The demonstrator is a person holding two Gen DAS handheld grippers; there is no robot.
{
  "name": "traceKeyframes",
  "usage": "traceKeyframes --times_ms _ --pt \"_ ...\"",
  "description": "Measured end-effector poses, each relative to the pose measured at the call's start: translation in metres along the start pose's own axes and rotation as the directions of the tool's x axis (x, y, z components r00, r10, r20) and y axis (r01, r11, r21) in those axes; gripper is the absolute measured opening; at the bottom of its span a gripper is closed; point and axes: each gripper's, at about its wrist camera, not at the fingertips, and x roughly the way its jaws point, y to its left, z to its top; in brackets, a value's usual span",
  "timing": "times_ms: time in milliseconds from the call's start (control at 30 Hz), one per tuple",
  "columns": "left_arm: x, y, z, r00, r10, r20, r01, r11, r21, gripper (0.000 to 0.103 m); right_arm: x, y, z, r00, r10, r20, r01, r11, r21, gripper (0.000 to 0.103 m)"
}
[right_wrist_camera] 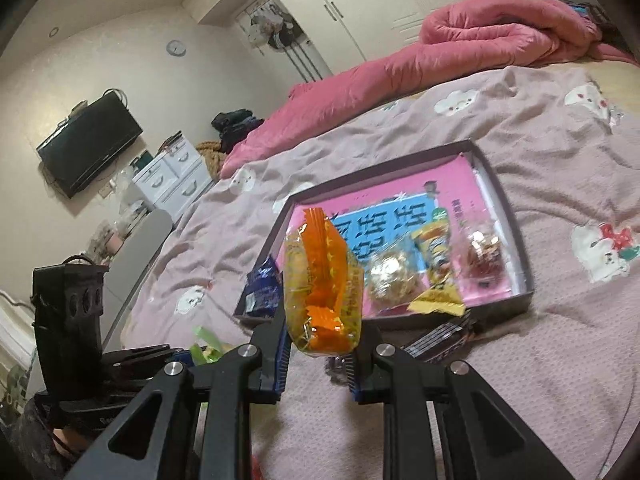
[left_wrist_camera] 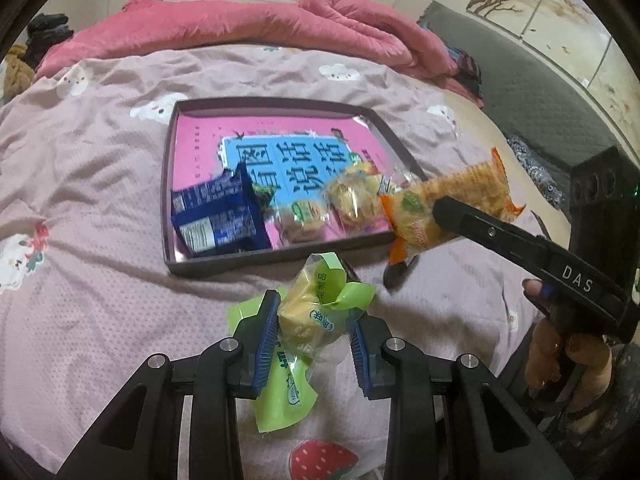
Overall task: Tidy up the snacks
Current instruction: 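Lift the green bag and wafer pack and carry them over the tray with both tools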
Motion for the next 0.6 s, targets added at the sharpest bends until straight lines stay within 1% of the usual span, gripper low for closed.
traceKeyframes --times_ms 200,433,600 --pt "-0.002 -0.003 0.014 1.000 0.002 0.024 -0.002 1.000 -0.009 0.034 -0.010 -0.011 0.007 0.999 -0.023 0.038 0.022 0.999 0.035 0.023" --pt "0.001 -0.012 0.031 0.999 0.006 0.049 -0.006 1.000 0.000 0.034 -0.018 -0.020 0.017 0.996 -0.056 0.075 0.052 0.997 0.049 0.023" --pt "0.006 -0.018 0.041 0.998 -0.007 0.055 0.007 1.000 0.002 0.034 -0.026 -0.028 0.023 0.992 -0.080 0.098 0.074 0.995 0.064 0.023"
